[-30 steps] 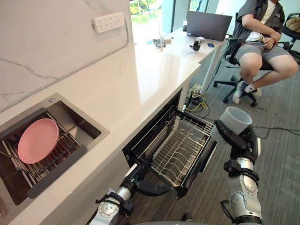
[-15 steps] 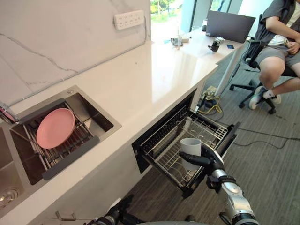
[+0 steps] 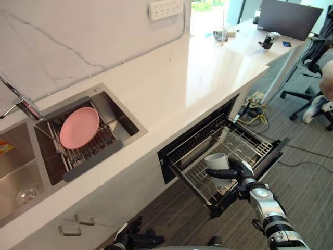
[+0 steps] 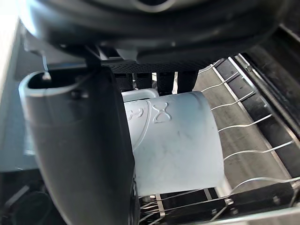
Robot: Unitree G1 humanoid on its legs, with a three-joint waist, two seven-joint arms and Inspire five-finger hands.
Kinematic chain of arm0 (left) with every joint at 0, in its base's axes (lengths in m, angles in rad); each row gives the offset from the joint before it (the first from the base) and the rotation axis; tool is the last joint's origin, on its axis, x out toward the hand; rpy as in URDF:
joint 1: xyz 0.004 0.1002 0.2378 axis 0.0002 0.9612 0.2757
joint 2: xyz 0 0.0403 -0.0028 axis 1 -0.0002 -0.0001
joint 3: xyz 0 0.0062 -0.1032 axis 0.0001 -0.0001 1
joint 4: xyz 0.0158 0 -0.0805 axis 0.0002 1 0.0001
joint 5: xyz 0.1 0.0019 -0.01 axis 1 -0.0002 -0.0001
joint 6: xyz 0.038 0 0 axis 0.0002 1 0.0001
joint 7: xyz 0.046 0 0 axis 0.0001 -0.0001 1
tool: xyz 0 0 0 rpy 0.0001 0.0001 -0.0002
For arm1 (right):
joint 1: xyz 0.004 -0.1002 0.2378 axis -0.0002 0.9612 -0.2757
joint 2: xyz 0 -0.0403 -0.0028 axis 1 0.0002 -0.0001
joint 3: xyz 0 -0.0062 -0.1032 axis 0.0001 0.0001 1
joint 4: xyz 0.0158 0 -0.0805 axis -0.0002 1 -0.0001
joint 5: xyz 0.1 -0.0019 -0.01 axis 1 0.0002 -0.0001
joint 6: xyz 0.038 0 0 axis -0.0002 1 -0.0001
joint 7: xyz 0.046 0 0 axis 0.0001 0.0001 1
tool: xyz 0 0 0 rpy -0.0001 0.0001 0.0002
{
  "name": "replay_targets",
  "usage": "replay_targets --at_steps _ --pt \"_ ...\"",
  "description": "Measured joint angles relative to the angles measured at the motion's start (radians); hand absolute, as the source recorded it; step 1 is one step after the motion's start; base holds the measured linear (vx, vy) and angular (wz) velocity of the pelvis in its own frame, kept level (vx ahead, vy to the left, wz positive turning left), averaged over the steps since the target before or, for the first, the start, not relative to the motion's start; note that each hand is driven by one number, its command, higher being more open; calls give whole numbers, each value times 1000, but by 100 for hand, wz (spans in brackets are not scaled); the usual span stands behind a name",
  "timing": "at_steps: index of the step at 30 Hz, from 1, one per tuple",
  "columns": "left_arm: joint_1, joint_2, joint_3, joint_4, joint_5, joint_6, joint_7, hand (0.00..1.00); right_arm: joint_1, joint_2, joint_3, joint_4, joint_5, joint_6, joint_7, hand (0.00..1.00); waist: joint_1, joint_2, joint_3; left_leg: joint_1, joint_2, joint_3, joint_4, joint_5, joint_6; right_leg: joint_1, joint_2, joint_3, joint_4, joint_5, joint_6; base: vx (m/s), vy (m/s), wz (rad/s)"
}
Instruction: Walk over to the sink, pick up the cup, carry it to the dishwasher, place the cup inside the dishwasher, then close the dishwasher door
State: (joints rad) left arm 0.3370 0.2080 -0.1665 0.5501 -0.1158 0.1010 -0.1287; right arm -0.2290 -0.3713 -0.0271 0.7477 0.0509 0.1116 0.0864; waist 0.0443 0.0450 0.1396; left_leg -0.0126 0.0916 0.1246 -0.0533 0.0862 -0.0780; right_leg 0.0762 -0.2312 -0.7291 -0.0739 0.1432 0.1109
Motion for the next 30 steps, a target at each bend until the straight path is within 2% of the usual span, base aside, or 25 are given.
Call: replay_targets --at_steps 5,8,18,19,30 --pt "-9 -11 11 -39 -16 -11 -18 100 -121 -48 12 96 -3 20 -9 0 32 10 63 -64 -4 -48 39 5 2 -30 -16 -32 46 -16 -4 -2 16 30" --pt "-19 -10 5 -46 -21 -44 -39 100 -187 -60 12 115 -3 23 -13 0 52 19 101 -94 -14 -67 60 7 5 -45 -31 -26 66 -21 -3 -26 38 22" --pt "-51 21 -40 -102 -23 -77 -46 100 -322 -87 18 182 -2 23 -17 0 91 27 182 -152 -24 -95 66 24 24 -110 -71 -24 158 -58 5 -64 15 10" --pt "-51 24 -43 -110 -23 -77 -46 100 -328 -95 18 186 -2 23 -17 100 93 27 183 -162 -26 -101 69 26 24 -116 -74 -23 163 -60 7 -22 -4 13" --pt "-64 47 -78 -142 -23 -82 -29 100 -392 -116 28 220 -8 23 -43 100 110 28 217 -170 -34 -116 81 27 24 -119 -93 -12 200 -86 17 -34 -14 6"
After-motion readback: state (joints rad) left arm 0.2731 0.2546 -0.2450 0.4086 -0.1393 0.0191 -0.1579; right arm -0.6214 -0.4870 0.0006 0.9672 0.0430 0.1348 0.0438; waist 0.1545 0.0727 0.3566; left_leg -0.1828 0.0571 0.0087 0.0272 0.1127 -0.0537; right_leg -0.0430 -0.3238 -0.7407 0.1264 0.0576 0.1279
